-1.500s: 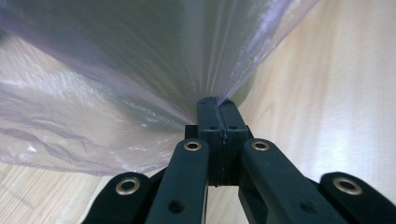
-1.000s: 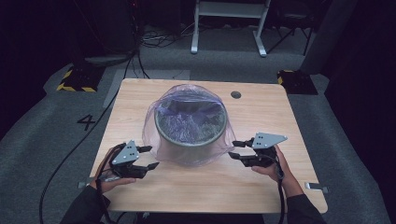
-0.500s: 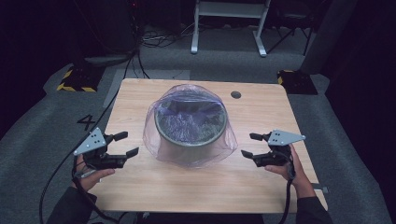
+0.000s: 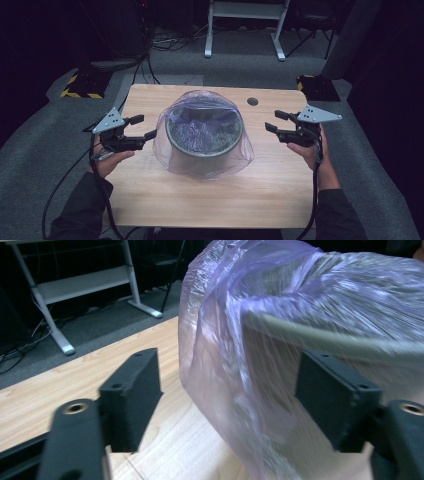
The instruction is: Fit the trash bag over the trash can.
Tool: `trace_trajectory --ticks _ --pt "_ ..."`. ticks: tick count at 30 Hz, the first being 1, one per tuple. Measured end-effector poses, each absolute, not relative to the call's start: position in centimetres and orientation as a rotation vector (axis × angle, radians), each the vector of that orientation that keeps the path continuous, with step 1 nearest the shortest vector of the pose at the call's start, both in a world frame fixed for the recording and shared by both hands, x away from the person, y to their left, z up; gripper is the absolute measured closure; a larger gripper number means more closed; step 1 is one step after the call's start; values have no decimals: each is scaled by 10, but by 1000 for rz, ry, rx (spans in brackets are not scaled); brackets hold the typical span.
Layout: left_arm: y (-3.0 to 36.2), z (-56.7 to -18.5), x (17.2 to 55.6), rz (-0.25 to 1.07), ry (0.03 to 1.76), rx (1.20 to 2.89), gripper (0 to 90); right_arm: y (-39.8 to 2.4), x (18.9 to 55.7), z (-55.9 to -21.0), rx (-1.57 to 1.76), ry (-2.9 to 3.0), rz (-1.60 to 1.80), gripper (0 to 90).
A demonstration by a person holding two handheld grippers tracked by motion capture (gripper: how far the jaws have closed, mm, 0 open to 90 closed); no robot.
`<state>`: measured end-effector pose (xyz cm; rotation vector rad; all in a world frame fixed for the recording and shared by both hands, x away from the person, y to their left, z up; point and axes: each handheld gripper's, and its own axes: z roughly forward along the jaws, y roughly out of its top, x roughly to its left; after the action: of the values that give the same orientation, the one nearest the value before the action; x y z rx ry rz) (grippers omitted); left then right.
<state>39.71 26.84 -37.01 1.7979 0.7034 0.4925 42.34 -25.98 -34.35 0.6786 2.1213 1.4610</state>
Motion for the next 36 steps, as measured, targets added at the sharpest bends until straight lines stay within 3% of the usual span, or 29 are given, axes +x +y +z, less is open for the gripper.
trace_trajectory --ticks 4,11,19,23,27,30,36 --pt "257 -365 412 494 680 1836 403 -244 437 -325 631 2118 1478 439" --pt "245 -363 431 484 679 1823 502 -199 452 -313 487 2197 1460 476" --pt "248 -365 444 490 722 1808 476 -154 468 -317 412 2321 1369 448" --pt "254 -369 449 463 728 1825 536 -141 478 -319 420 2352 1315 467" --pt "249 -374 452 457 706 1875 634 -137 489 -320 468 2350 1297 594" --pt "241 -375 453 525 723 1902 726 -134 495 -321 485 2319 1288 723" --pt "231 -380 458 530 706 1924 845 -129 506 -326 544 2298 1291 862"
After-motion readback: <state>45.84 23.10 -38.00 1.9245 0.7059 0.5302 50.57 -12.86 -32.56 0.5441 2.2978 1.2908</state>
